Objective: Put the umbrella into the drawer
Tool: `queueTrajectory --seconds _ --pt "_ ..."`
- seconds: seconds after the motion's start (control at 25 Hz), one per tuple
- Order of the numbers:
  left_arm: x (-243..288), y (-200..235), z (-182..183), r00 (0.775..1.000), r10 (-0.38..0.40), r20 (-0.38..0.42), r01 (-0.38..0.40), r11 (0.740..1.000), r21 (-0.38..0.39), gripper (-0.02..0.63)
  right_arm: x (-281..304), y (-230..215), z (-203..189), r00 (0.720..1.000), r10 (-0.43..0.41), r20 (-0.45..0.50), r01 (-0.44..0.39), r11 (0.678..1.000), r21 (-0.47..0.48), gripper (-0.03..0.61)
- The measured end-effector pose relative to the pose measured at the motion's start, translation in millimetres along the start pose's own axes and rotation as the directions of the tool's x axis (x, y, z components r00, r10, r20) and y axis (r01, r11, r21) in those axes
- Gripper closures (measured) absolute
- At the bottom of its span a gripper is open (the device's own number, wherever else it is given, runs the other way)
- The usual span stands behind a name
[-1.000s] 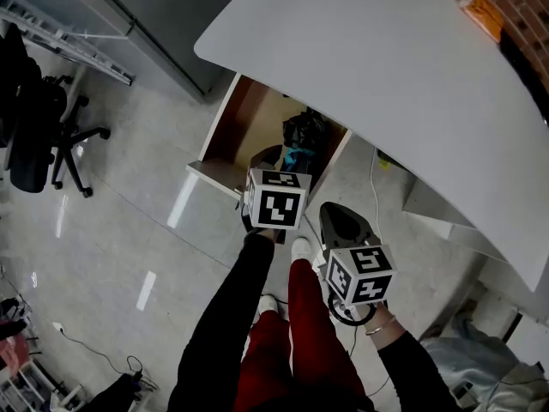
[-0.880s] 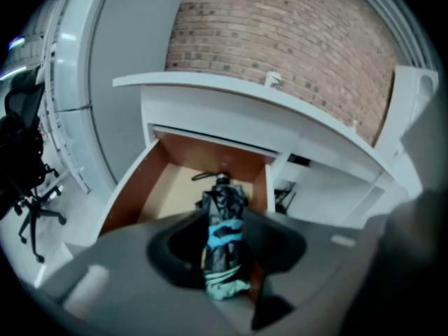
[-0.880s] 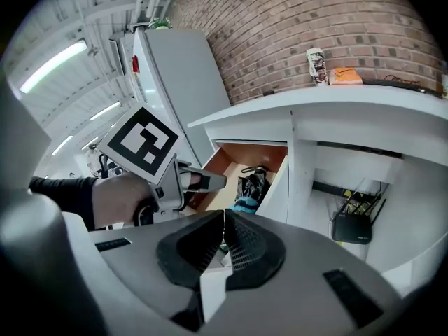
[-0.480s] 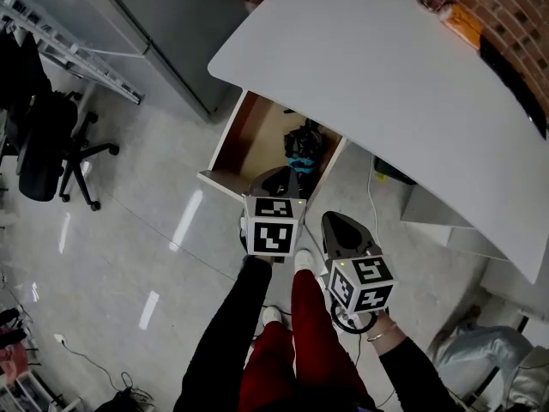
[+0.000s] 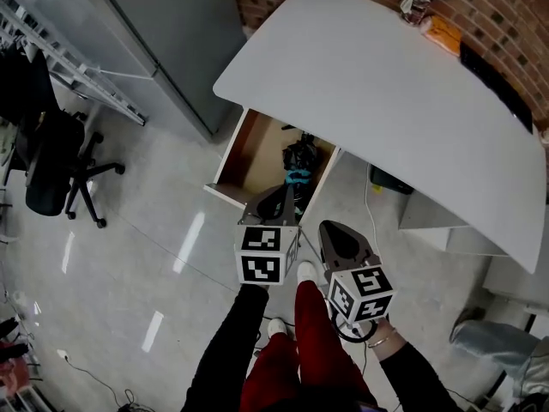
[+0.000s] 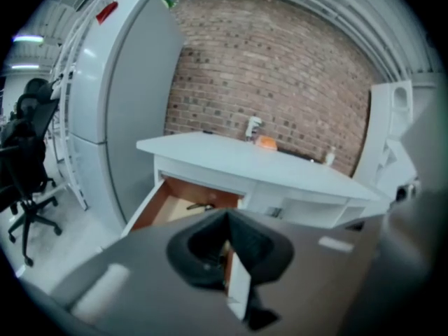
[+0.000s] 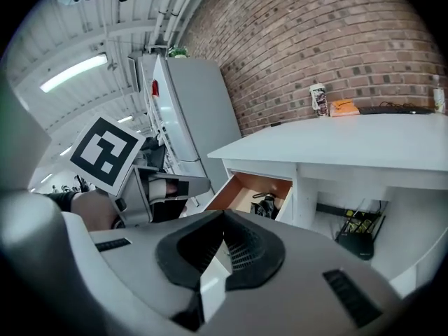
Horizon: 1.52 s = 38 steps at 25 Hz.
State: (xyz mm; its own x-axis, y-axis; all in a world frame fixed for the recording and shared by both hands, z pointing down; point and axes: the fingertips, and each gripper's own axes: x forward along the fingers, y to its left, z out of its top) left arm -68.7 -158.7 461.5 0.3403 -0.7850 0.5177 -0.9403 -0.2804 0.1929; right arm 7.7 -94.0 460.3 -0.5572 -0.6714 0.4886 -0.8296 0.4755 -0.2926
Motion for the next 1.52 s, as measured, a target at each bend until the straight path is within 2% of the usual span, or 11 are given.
queueTrajectory --seconds 0.28,0.84,1.2,1.36,1.52 --pt "-44 -2 16 0.995 0.024 0.095 -0.024 1.000 -0.003 0.611 -23 12 19 0.997 0.002 0.083 -0.001 1.000 -0.010 0.569" --pt "-128 -6 40 0.975 0.020 0.219 -0.021 1.000 0.003 0.611 -64 47 50 0.982 0.014 0.186 -0.002 0.998 -0.064 0.571" --pt "-181 3 41 0.959 0.040 0.282 -0.042 0.999 -0.002 0.611 -94 67 63 0.965 0.018 0.263 0.001 0.997 -0.074 0.571" --pt "-205 8 35 0.953 0.065 0.295 -0.067 0.998 -0.005 0.611 -108 76 67 0.956 0.023 0.292 0.009 0.994 -0.106 0.571" --pt "-223 11 32 0.948 0.069 0.312 -0.069 0.998 -0.010 0.611 -124 76 70 0.944 0.012 0.329 0.012 0.997 -0.072 0.571"
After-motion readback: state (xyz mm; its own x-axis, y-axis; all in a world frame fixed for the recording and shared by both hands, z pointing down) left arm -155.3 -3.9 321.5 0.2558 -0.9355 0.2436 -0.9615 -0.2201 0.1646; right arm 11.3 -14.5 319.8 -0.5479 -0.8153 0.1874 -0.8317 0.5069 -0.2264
